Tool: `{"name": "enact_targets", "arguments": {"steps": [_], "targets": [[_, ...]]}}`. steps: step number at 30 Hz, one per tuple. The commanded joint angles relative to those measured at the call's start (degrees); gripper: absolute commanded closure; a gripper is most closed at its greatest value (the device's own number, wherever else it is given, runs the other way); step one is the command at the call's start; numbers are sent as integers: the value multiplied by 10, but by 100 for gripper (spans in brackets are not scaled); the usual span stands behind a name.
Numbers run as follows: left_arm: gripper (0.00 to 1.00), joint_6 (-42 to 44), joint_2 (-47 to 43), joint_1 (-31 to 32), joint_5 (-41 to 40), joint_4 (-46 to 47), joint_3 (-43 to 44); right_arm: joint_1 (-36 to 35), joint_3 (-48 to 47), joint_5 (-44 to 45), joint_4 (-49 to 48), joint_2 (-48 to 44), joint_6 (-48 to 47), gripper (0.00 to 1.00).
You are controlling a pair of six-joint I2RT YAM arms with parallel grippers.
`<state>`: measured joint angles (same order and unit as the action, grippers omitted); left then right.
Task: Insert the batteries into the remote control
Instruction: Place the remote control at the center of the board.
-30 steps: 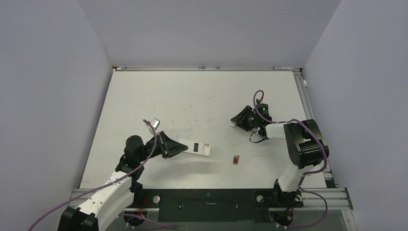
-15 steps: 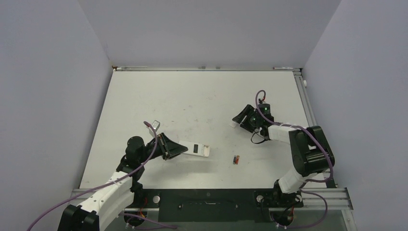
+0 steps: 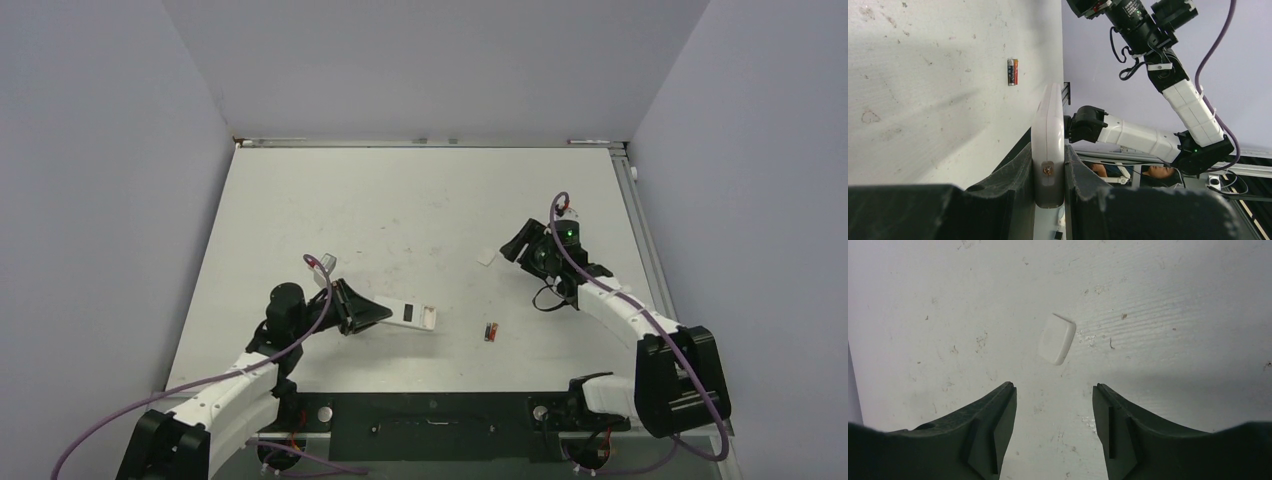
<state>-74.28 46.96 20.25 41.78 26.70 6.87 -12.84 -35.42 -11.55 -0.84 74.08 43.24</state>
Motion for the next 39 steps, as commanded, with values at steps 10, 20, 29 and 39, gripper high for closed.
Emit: {"name": "enact_targets", "arguments": {"steps": [10,20,29,39], "targets": [[100,11,45,9,-12,68,3,-144,-9,170,170,-96,-26,49],[100,15,80,12,-27,85,-9,-205,7,184,212,-110,5,53],[100,13,123,33,-75,92,-11,-267,26,209,235,-109,45,54],[100,-6,90,77,-199,62,-28,-301,54,231,274,-138,85,59]]}}
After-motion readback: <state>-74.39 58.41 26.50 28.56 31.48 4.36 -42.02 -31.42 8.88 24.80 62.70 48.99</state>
